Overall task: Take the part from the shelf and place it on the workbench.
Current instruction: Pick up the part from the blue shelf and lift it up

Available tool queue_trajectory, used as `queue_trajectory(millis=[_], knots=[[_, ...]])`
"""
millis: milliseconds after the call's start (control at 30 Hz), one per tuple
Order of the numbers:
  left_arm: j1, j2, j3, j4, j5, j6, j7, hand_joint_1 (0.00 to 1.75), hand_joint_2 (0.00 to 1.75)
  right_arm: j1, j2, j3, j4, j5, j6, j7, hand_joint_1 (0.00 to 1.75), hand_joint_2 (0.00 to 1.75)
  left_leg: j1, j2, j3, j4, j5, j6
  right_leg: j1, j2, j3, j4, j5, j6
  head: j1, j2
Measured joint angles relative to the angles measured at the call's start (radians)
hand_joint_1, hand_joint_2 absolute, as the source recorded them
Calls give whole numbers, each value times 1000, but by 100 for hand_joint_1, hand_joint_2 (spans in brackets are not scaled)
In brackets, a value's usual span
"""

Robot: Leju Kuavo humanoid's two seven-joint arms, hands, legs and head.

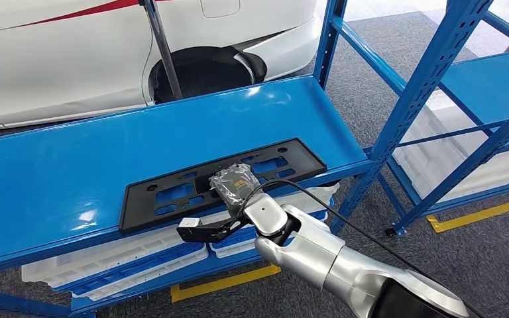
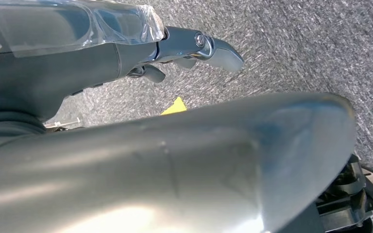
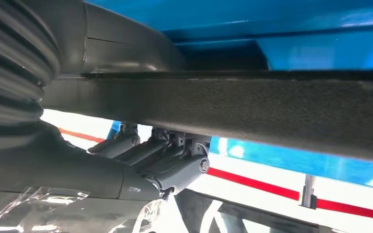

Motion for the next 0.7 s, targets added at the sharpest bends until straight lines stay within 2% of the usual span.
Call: queue_trajectory(millis=[67, 200, 500, 700], knots=[[0, 0, 0, 0, 0, 1, -4, 0, 0, 0, -2, 0, 0, -2, 0, 3, 175, 175, 0, 0, 0, 0, 0, 0, 0, 0, 0, 0, 0, 0, 0, 0], [2, 0, 1, 0, 6, 5, -40, 0, 175, -1, -7, 0, 0, -4, -2, 17, 175, 175, 0, 0, 0, 0, 0, 0, 0, 0, 0, 0, 0, 0, 0, 0], [3, 0, 3, 0, 12, 6, -78, 0, 175, -1, -25, -1, -9, -4, -3, 33, 175, 175, 0, 0, 1, 0, 0, 0, 0, 0, 0, 0, 0, 0, 0, 0], [3, 0, 3, 0, -9, 48, -88, 0, 175, -1, -35, -1, -19, 4, -6, 39, 175, 175, 0, 0, 1, 0, 0, 0, 0, 0, 1, 0, 0, 0, 0, 0]])
